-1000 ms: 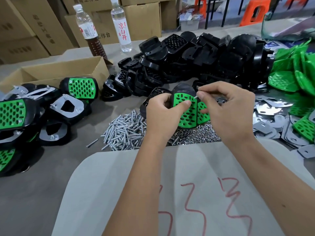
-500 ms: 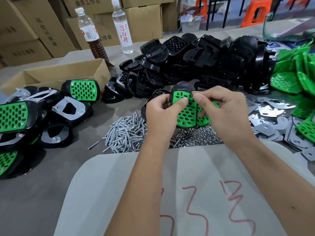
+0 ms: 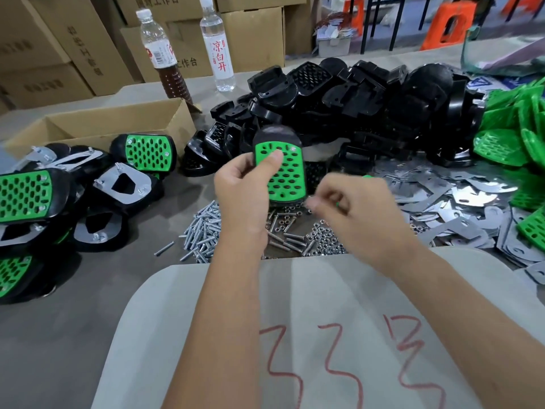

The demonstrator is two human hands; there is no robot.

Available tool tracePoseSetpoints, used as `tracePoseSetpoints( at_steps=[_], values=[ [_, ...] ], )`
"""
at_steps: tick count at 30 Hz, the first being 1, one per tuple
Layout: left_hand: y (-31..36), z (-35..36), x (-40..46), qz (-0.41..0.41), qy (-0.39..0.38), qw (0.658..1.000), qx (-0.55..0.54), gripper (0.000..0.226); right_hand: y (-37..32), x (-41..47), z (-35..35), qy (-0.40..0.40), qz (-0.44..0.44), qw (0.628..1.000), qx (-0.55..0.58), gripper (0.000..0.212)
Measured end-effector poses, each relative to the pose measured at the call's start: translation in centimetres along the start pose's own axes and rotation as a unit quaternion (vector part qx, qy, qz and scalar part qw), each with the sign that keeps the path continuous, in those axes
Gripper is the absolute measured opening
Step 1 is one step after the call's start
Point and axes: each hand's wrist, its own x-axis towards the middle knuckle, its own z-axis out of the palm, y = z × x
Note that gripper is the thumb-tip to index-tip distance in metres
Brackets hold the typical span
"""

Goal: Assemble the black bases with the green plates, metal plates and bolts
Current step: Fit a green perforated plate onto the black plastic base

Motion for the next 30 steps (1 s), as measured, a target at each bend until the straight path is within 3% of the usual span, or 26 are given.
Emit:
tracePoseSetpoints(
  at_steps=[3,8,10,13,16,19,23,30],
  values=[
    [0.2,-0.9,0.4,-0.021,0.05,0.998,-0.033,0.024,-1.9,-0.5,1.4,-0.164,-0.02,0.969,-0.185,0.028],
    [0.3,-1.1,0.5,-0.026,0.042,0.998,-0.027,0.025,-2.4,-0.5,1.7,-0.17,-0.024,0.974,-0.15,0.016],
    [0.1,-1.0,0.4,-0.023,0.02,0.999,-0.015,0.016,-1.8,-0.4,1.3,-0.12,-0.037,0.988,-0.085,0.013],
    [-0.1,-0.7,0.2,-0.022,-0.024,0.999,0.001,0.016,-1.0,-0.1,0.5,0.02,-0.05,0.998,0.029,0.009],
    [-0.2,-0.3,0.0,-0.01,-0.078,0.997,0.027,0.019,-0.6,0.3,0.0,0.138,-0.061,0.988,0.034,0.016],
    [-0.7,0.5,-0.5,0.001,-0.135,0.989,0.055,0.018,-0.3,0.2,-0.4,0.163,-0.036,0.982,0.085,0.024],
    [-1.0,1.9,-1.7,0.017,-0.186,0.979,0.088,0.021,0.0,0.1,-0.9,0.202,0.034,0.958,0.199,0.013],
    [-1.3,2.4,-2.1,0.052,-0.214,0.967,0.13,0.027,0.5,0.5,-1.3,0.227,0.029,0.966,0.121,0.01]
  ],
)
